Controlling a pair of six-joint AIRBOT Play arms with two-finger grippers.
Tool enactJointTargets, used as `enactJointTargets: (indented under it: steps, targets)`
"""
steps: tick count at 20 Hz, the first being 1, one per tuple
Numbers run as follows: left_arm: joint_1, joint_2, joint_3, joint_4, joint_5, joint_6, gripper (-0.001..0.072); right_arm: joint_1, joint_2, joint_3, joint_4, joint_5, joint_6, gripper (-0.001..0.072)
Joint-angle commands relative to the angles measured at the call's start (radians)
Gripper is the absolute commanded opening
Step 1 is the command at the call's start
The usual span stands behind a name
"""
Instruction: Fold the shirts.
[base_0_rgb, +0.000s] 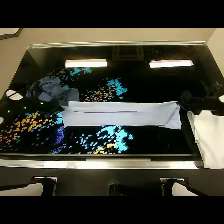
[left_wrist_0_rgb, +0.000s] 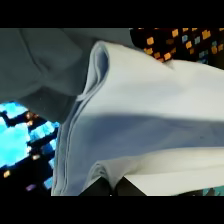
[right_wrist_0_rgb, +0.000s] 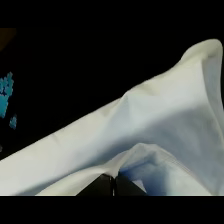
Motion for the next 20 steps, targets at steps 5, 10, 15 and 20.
enactJointTargets:
  steps: [5, 10, 15, 20]
  targets:
    - [-0.028, -0.225, 0.122, -0.012, 0.021, -0.007, 0.0026, 0.053, -0.168, 0.006, -0.009, -0.161, 0.042, 0.0049]
    - [-0.024, -0.216, 0.164, -0.016, -0.062, 0.001, 0.0552, 0.036, -0.138, 0.036, -0.029, -0.071, -0.004, 0.0590]
    - [0.006, -0.094, 0.221, -0.016, -0.104, 0.011, 0.0551, -0.104, -0.137, 0.110, -0.208, 0.169, -0.063, 0.0705]
    - [-0.023, 0.027, 0.221, -0.016, -0.104, 0.007, 0.0550, -0.121, -0.264, 0.110, -0.121, 0.277, -0.139, 0.0708]
